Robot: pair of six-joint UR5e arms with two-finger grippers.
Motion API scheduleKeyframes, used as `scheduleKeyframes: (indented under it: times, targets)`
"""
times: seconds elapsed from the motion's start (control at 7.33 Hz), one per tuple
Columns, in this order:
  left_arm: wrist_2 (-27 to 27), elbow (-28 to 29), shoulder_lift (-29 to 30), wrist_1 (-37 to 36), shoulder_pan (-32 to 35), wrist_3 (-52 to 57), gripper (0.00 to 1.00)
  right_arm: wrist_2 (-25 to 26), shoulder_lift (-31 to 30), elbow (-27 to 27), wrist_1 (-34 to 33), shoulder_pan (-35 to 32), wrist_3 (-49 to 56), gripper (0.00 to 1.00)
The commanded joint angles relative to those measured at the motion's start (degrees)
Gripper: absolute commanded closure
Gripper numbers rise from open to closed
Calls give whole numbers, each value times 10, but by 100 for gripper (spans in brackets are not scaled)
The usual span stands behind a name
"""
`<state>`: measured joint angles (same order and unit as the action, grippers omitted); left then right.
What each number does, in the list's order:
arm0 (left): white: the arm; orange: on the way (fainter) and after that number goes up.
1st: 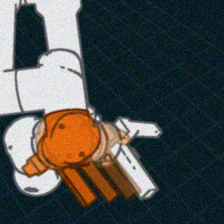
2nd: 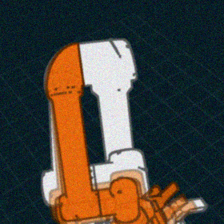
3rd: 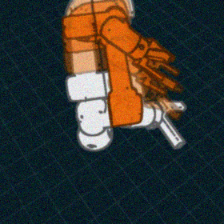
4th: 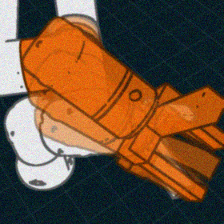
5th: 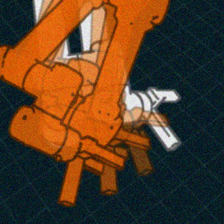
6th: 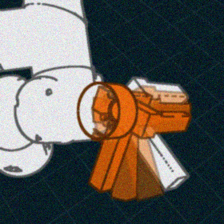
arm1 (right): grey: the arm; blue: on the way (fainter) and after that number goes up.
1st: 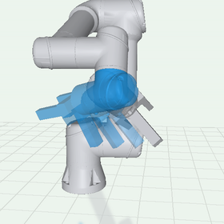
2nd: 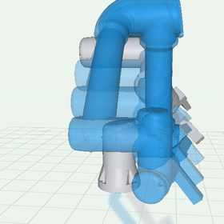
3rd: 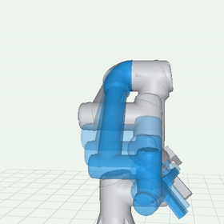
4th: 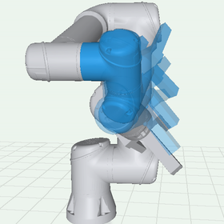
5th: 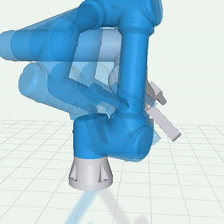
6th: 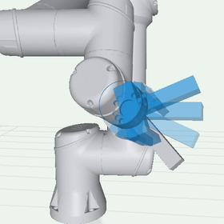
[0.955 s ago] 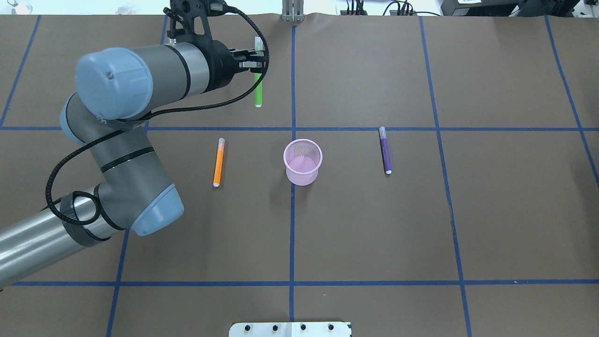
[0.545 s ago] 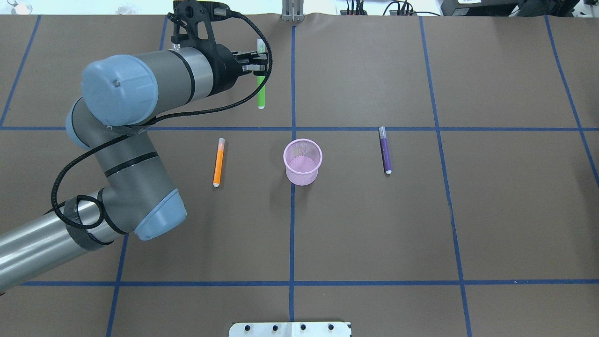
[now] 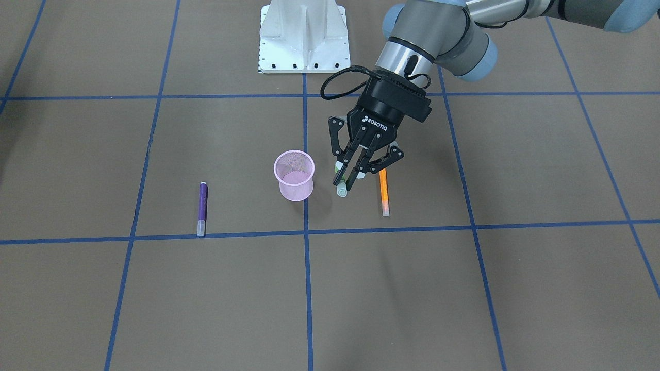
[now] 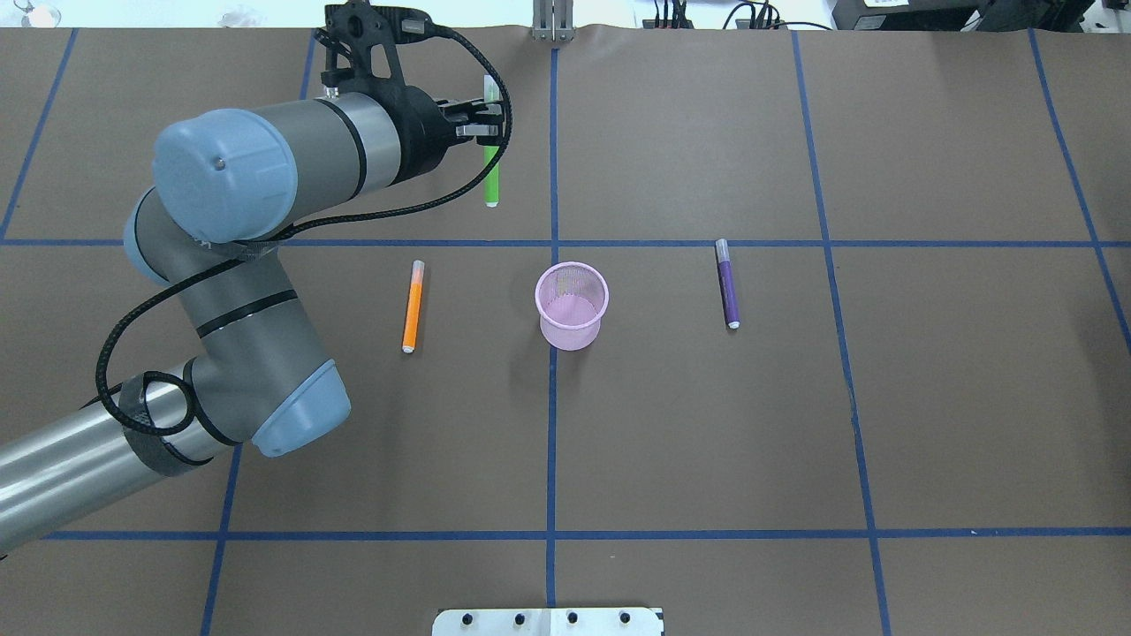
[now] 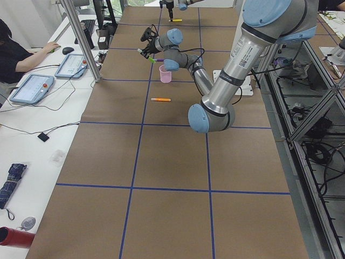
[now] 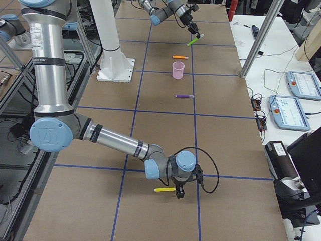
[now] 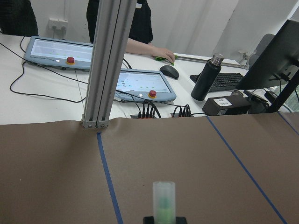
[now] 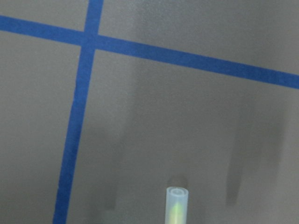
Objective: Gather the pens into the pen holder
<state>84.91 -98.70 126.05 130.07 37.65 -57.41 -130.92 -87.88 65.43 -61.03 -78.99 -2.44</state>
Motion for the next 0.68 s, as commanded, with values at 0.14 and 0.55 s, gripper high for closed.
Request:
scheduleKeyframes:
  times: [0.14,0.55]
  targets:
    - [1,0,-1,3,0,0,100,1,1,-14,2,2,-2,24]
    - [1,0,-2,3,0,0,100,8,0,-13,2,2,-2,38]
